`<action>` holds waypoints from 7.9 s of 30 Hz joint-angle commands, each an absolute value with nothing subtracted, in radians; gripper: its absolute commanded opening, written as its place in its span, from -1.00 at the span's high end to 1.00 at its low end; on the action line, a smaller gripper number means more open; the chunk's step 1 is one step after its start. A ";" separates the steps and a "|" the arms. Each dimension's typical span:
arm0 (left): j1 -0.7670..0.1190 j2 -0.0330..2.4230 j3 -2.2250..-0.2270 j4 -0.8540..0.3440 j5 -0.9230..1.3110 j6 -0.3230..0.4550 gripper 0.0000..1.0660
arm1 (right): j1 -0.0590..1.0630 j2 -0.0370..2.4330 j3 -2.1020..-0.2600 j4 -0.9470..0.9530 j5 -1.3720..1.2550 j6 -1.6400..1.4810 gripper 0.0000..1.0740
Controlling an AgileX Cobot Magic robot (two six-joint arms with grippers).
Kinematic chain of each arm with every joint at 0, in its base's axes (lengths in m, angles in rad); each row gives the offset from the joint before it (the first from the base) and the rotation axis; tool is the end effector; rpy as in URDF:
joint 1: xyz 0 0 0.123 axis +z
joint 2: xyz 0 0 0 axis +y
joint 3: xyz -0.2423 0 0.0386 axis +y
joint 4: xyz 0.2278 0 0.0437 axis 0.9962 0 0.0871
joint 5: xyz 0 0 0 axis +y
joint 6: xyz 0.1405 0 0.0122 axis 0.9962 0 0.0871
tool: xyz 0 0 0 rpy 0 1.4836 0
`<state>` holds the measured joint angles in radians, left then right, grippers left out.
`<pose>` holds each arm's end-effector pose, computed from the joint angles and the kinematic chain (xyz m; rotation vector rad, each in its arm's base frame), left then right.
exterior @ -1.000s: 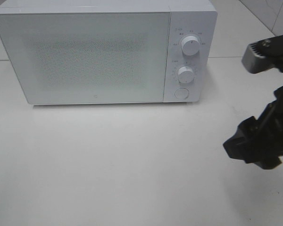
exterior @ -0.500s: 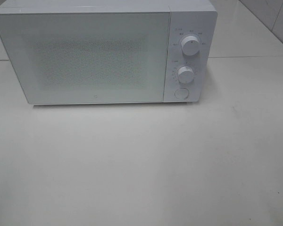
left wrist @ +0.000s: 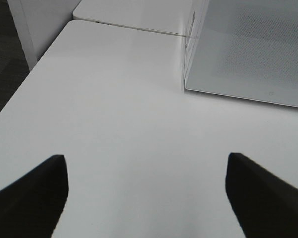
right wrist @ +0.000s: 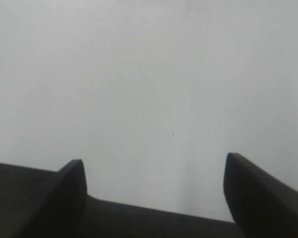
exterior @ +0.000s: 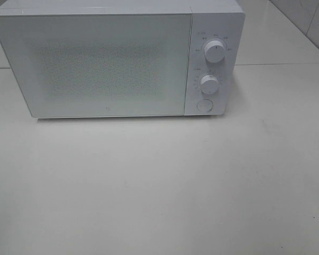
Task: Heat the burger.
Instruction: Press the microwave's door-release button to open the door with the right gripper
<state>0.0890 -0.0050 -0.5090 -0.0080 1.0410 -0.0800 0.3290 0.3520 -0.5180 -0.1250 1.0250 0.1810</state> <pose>0.0618 0.0045 0.2503 -0.1694 2.0034 -0.0038 0.1034 0.0194 0.2260 -0.1957 2.3274 0.0968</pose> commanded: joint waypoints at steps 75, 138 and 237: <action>0.092 -0.022 -0.506 -0.011 1.036 -0.085 -0.53 | 0.152 0.841 -0.439 -0.109 0.017 0.165 -0.34; 0.092 -0.022 -0.506 -0.011 1.036 -0.085 -0.53 | 0.808 1.726 -0.442 0.779 -0.992 0.138 -0.27; 0.092 -0.022 -0.506 -0.011 1.036 -0.085 -0.53 | 0.579 2.126 -0.889 0.684 -0.853 1.286 1.00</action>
